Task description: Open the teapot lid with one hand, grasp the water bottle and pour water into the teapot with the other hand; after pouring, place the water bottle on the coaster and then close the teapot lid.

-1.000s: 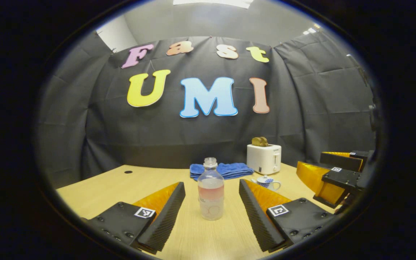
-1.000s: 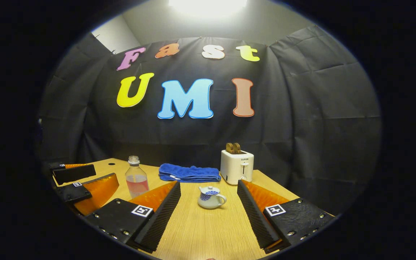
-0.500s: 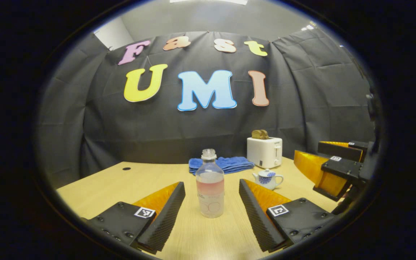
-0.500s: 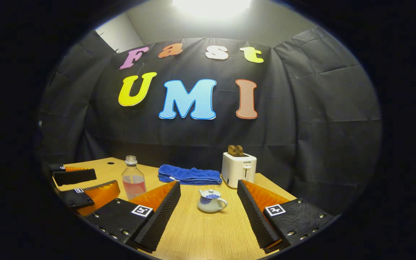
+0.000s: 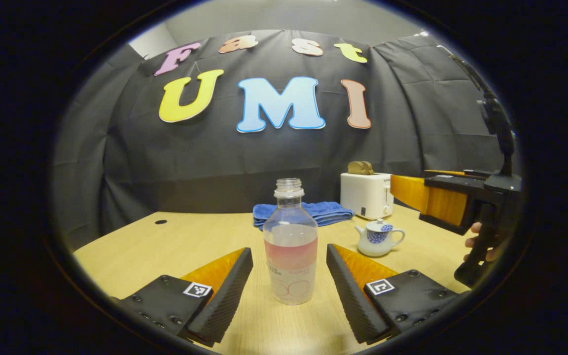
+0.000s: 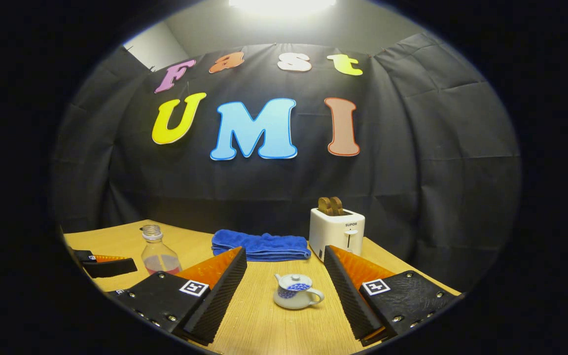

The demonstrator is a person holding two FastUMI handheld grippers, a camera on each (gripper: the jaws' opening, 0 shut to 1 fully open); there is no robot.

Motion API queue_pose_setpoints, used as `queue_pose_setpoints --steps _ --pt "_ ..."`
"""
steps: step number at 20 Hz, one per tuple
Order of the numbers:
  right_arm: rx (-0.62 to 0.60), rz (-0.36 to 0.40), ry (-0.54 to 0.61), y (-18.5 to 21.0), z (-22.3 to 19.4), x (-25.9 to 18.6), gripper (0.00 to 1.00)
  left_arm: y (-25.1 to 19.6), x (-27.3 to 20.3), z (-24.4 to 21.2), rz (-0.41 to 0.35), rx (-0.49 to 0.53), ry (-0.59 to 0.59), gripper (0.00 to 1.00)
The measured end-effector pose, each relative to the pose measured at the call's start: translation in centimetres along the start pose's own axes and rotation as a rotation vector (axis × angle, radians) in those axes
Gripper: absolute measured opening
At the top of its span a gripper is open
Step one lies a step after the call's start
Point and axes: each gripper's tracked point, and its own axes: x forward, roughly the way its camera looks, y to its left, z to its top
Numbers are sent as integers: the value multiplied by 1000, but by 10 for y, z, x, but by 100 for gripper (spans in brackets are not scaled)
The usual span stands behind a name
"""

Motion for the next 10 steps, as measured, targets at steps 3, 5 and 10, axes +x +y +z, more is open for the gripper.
queue_pose_setpoints --steps 3,5,10 --pt "9 4 41 5 -13 26 98 -4 11 -4 -11 -1 0 100" --pt "10 6 59 7 -22 41 97 -5 18 -6 -13 3 -1 100" --pt "9 -26 105 -3 -48 76 98 -2 27 -3 -9 13 -21 100"
